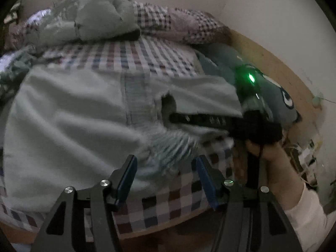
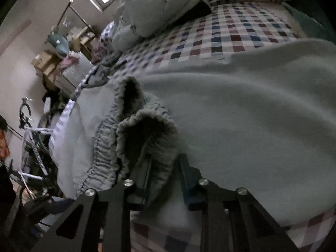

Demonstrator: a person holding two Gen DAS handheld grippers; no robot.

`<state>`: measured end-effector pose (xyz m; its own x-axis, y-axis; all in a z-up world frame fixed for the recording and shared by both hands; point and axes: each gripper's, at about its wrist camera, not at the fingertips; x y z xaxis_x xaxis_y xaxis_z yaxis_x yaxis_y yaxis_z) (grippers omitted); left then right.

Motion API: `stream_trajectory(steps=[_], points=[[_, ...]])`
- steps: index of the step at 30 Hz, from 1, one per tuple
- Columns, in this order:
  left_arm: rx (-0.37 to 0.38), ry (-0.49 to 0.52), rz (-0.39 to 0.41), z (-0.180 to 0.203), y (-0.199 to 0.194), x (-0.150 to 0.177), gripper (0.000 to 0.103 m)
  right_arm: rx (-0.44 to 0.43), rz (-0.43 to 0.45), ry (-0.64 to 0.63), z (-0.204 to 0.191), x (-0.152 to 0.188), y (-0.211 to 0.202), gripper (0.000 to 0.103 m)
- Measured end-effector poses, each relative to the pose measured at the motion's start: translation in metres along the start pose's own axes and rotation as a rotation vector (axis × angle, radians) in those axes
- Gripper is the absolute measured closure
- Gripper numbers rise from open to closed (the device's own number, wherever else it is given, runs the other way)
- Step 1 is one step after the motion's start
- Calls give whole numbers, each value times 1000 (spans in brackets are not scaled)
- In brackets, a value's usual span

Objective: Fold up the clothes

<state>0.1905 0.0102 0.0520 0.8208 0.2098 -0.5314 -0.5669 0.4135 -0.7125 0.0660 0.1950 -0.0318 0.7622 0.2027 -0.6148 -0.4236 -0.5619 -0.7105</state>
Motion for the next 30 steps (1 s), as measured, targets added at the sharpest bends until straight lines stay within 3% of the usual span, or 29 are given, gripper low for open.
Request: stream_trajectory(steps=[5, 10, 12, 14, 18, 19, 24, 30], points=[[-129, 77, 20, 37, 15, -17, 40, -30, 95, 31, 3, 2, -17, 75], [-347, 191, -47, 65, 58, -20, 40, -31, 140, 69, 8, 1, -27, 75], [-390, 193, -106, 63, 71, -16, 41, -36, 151, 78, 9, 1, -31, 75], [-384, 169, -105, 57, 68, -9, 50, -49, 161, 84, 12, 1, -37, 75], [-379, 123, -36, 47, 41, 4, 74, -117, 182, 73, 15, 3, -49, 74], [-384, 107, -14, 44, 34, 7, 76, -139, 185, 65, 13, 2, -50, 74], [-387, 24, 45, 28, 15, 20, 79, -241, 156, 13, -3, 1, -41, 69], [-395, -70, 101, 17, 6, 31, 79, -236, 143, -72, -30, 0, -30, 57]])
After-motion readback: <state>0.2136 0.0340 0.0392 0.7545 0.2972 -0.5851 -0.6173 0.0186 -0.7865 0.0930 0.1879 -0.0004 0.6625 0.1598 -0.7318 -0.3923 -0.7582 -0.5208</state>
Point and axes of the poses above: each gripper's, at about its wrist camera, not at the fingertips, and y roughly the way its jaws point, z to its right, x to its underside, and after that the axes turned 14 degrees about -y, right-handed
